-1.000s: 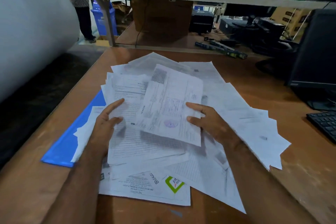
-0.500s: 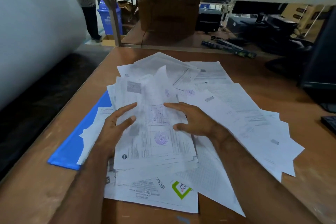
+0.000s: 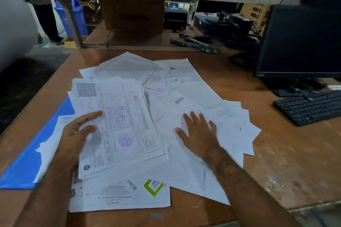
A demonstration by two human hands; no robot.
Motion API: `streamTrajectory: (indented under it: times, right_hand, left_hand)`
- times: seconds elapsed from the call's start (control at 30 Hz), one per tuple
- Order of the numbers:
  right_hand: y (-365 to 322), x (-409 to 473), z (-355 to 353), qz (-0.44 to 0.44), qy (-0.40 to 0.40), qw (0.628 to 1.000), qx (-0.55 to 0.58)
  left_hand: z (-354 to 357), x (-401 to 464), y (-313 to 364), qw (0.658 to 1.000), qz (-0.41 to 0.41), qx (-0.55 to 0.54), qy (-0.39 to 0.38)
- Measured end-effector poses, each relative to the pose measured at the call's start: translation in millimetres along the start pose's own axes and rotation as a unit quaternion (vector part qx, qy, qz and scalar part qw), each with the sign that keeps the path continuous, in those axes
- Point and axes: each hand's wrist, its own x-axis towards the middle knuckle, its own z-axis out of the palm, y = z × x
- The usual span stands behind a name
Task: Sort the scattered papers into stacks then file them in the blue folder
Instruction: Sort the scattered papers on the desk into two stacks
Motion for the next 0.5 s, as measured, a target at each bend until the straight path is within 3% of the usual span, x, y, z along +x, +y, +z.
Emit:
streamTrajectory:
  times: [0.13, 0.3, 0.37, 0.5]
  right_hand:
    - [21, -2, -27, -0.052, -0.064, 0.993, 0.083]
    - [8, 8, -30, 0.044, 0.028, 0.99, 0.128]
    - [-4, 7, -18, 0.077, -0.005, 0.994, 0.08]
    - [1, 2, -13, -0.035, -0.077, 0.996, 0.04]
  left_hand:
    - [1, -5, 3, 1.0, -0.006, -0.015, 0.01]
    - [3, -12, 10, 0.999, -0.024, -0.026, 0.017]
    - [5, -14, 15, 0.999, -0.032, -0.024, 0.029]
    - [7, -17, 19, 0.997, -0.04, -0.048, 0.042]
